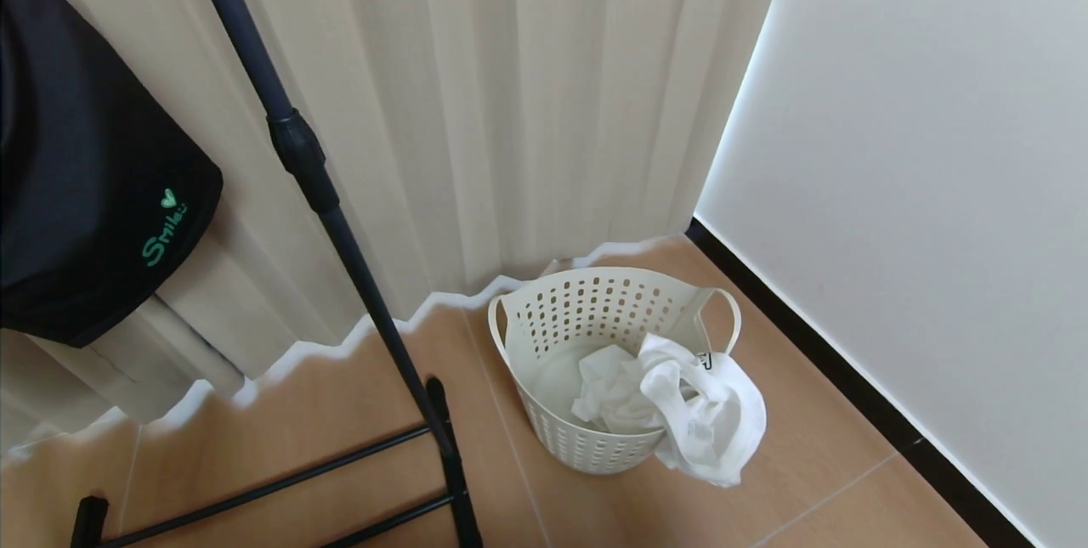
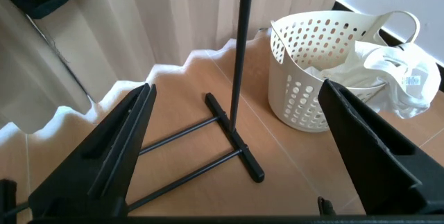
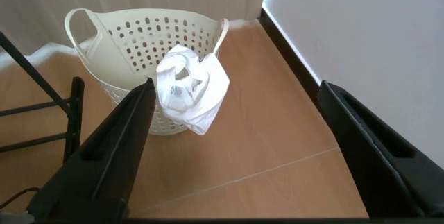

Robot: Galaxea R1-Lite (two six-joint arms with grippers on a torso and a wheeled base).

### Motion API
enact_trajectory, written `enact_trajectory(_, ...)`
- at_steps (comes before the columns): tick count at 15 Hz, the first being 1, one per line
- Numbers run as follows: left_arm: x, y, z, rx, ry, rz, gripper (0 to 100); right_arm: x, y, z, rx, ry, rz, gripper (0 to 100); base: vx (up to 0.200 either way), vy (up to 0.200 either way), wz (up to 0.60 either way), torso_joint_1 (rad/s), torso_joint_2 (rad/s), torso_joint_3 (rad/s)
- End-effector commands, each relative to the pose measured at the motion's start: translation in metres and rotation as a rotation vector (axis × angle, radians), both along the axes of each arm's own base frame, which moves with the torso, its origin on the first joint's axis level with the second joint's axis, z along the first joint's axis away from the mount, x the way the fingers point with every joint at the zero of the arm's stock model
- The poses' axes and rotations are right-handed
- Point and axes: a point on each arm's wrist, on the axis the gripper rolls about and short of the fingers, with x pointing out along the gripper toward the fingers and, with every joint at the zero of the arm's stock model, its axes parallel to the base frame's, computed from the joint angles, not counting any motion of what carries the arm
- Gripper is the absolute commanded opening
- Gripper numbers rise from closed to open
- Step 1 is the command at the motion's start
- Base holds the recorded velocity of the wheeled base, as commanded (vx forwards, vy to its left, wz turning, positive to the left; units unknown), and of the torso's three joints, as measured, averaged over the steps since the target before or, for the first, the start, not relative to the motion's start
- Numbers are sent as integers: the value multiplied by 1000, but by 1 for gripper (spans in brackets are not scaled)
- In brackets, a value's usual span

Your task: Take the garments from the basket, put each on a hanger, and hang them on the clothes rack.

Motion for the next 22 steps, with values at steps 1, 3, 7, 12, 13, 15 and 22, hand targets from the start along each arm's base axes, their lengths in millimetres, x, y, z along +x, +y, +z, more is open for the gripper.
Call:
enact_trajectory(1, 0, 0, 0, 0, 1, 0, 100, 0, 0, 0, -1, 1, 1, 100, 0, 0, 0, 2, 7, -188)
enact_trajectory(3, 0, 0, 0, -6, 2, 2, 100, 0, 0, 0, -1, 1, 1, 100, 0, 0, 0, 5, 5, -193)
enact_trajectory(7, 0, 0, 0, -5, 0, 2, 100, 0, 0, 0, 2, 1, -2, 100, 0, 0, 0, -1, 2, -199)
enact_trajectory(12, 0, 0, 0, -8, 0, 2, 100, 0, 0, 0, -16, 0, 1, 100, 0, 0, 0, 0, 2, -197)
enact_trajectory(13, 0, 0, 0, -6, 0, 2, 100, 0, 0, 0, -27, -1, 3, 100, 0, 0, 0, 7, -2, -203)
enact_trajectory(15, 0, 0, 0, -6, 0, 2, 100, 1, 0, 0, -30, 28, 8, 100, 0, 0, 0, 7, 5, -200)
enact_trajectory(22, 0, 0, 0, -8, 0, 5, 100, 7, -1, 0, -47, 87, 67, 100, 0, 0, 0, 1, 1, -192)
